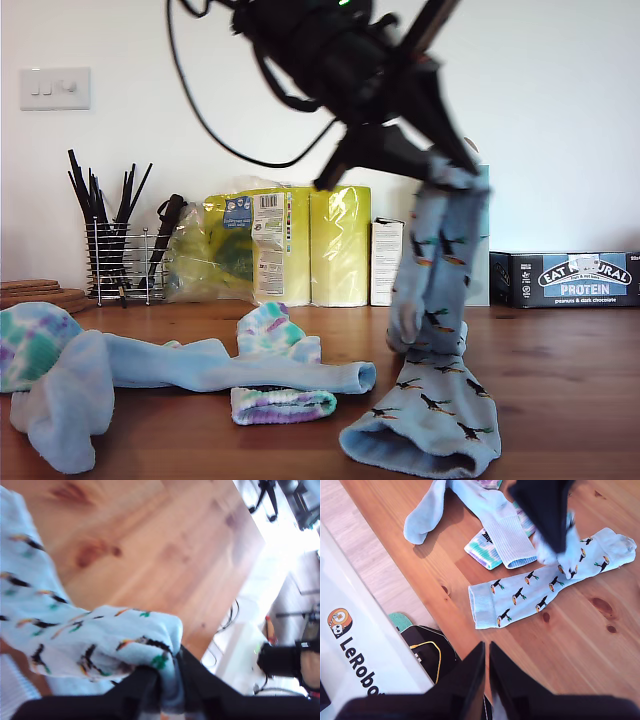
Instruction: Pair up the socks based on colour and pattern, by placing each sock on top of its pair
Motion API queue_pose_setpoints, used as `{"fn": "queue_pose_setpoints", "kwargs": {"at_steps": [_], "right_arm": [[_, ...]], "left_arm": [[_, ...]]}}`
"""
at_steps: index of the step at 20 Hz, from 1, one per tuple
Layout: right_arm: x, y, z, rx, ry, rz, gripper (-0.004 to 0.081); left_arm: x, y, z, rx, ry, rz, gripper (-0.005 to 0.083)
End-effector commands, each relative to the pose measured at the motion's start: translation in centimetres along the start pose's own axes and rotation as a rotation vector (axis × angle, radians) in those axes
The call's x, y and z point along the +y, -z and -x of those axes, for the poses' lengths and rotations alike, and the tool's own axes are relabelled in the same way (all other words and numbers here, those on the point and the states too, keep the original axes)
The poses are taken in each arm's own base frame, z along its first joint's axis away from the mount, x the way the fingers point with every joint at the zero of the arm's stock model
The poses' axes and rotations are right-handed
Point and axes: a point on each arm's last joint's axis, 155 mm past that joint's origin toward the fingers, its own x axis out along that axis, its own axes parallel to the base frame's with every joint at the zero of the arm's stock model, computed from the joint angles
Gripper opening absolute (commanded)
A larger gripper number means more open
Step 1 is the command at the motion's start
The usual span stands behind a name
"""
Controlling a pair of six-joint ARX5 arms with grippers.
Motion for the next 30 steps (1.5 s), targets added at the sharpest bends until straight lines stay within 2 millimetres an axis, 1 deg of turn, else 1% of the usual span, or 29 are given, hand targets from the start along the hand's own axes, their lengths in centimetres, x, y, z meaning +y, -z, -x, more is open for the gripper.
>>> {"fn": "queue_pose_setpoints", "kwargs": {"at_steps": [1,3,4,7,10,11,12,13,14,15,17,18,19,21,23,24,27,30], "right_arm": [[0.1,0.2,-0.1,-0.002,-0.002,0.006,-0.0013],[0.1,0.2,-0.1,-0.002,-0.003,0.006,-0.0013],[0.1,0.2,0.0,-0.002,-0.003,0.006,-0.0013],[0.1,0.2,0.0,-0.002,-0.002,0.006,-0.0013],[0.1,0.1,0.0,-0.003,-0.002,0.006,-0.0013],[0.1,0.1,0.0,-0.003,-0.002,0.006,-0.0013],[0.1,0.1,0.0,-0.003,-0.001,0.007,-0.0013],[0.1,0.1,0.0,-0.004,-0.001,0.011,-0.0013],[0.0,0.0,0.0,-0.009,0.002,0.014,-0.0013],[-0.1,-0.3,0.0,-0.02,0.007,0.016,-0.0013],[-0.3,-1.3,0.0,-0.06,0.015,0.021,-0.0013],[-0.5,-2.0,0.1,-0.087,0.022,0.021,-0.0013],[-0.7,-2.7,0.1,-0.115,0.03,0.007,-0.0013],[-1.9,-3.8,0.3,-0.162,0.078,-0.016,-0.0013],[-3.5,-4.8,0.3,-0.215,0.132,-0.037,-0.0013],[-4.2,-5.0,0.5,-0.237,0.157,-0.049,-0.0013],[-6.0,-4.6,0.3,-0.303,0.216,-0.099,-0.0013],[-7.6,-3.2,-0.1,-0.36,0.275,-0.176,-0.0013]], "left_arm": [[1.1,2.6,-2.9,0.098,-0.022,0.016,0.024],[1.5,3.6,-3.3,0.129,-0.073,0.015,0.0313],[1.8,4.2,-3.3,0.148,-0.096,0.013,0.0335],[2.7,5.9,-2.7,0.215,-0.132,0.027,0.0361],[3.1,7.0,-2.2,0.259,-0.144,0.036,0.0451],[3.2,7.2,-2.1,0.265,-0.144,0.034,0.0453],[3.2,7.2,-2.1,0.268,-0.144,0.023,0.0444],[3.2,7.2,-2.1,0.267,-0.142,0.013,0.0412],[3.3,7.1,-2.0,0.265,-0.141,0.002,0.0358],[3.5,6.9,-1.9,0.259,-0.14,-0.014,0.025],[3.9,6.4,-1.6,0.248,-0.143,-0.075,-0.0028],[4.4,6.1,-1.3,0.235,-0.167,-0.095,-0.0014],[5.1,5.6,-1.1,0.221,-0.201,-0.121,-0.002],[5.8,4.8,-0.5,0.192,-0.257,-0.15,-0.002],[5.5,3.7,0.2,0.148,-0.278,-0.196,-0.002],[5.3,3.1,0.6,0.125,-0.286,-0.225,-0.002],[5.2,1.7,2.2,0.067,-0.301,-0.277,-0.002],[5.9,1.4,3.8,0.036,-0.313,-0.276,-0.002]]}}
